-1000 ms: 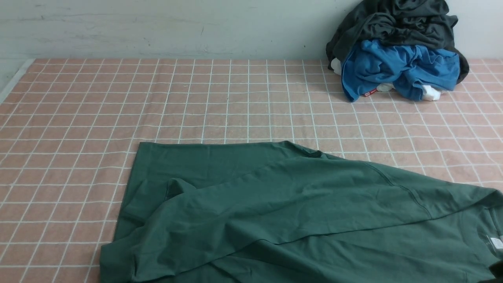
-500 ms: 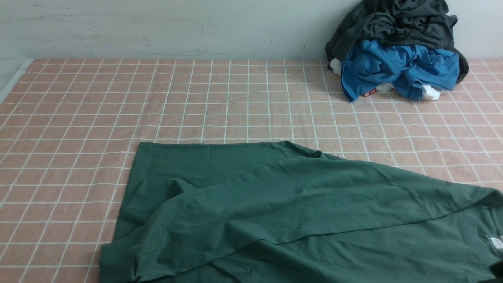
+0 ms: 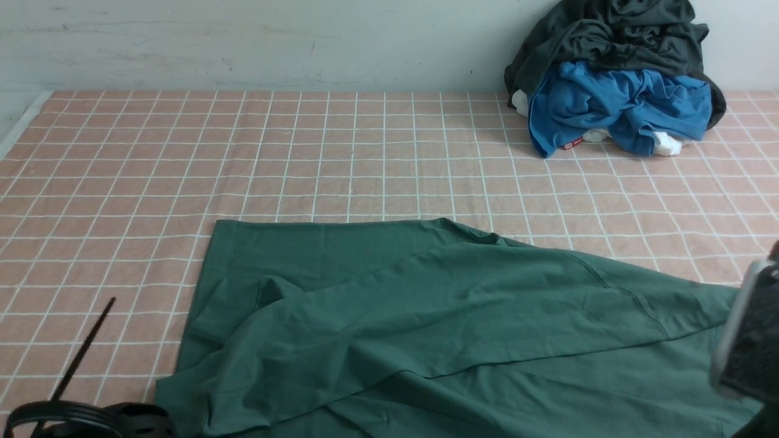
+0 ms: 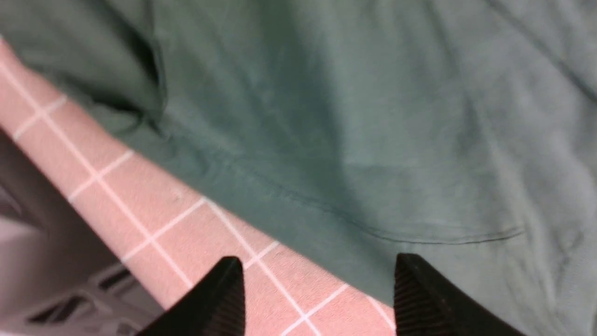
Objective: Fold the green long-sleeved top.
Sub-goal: Use both arms simultaneously to clamp the lower edge of the clothing fabric
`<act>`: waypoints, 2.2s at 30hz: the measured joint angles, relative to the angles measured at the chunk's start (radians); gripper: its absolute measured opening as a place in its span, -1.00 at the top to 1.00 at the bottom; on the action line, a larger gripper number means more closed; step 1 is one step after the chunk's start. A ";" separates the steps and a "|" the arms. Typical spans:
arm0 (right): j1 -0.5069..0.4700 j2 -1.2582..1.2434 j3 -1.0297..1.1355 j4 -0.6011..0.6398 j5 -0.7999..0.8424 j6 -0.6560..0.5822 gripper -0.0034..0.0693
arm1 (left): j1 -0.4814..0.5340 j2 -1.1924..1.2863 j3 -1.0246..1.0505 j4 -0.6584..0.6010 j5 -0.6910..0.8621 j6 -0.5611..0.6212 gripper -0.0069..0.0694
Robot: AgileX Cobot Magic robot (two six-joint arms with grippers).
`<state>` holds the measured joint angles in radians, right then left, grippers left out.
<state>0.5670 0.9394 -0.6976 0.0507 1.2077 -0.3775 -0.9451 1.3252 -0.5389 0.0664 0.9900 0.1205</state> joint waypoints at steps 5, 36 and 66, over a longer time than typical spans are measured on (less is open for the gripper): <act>0.000 0.072 0.117 0.000 -0.125 -0.120 -0.36 | 0.017 -0.001 0.000 -0.034 -0.030 0.049 0.78; 0.001 0.324 0.283 -0.134 -0.483 -0.479 -0.36 | 0.018 -0.001 0.000 -0.037 -0.056 0.056 0.77; 0.002 0.346 0.186 -0.150 -0.466 -0.420 0.85 | 0.020 -0.001 0.000 -0.037 -0.072 0.056 0.77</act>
<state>0.5687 1.2859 -0.5116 -0.0993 0.7422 -0.7975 -0.9255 1.3241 -0.5389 0.0293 0.9183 0.1762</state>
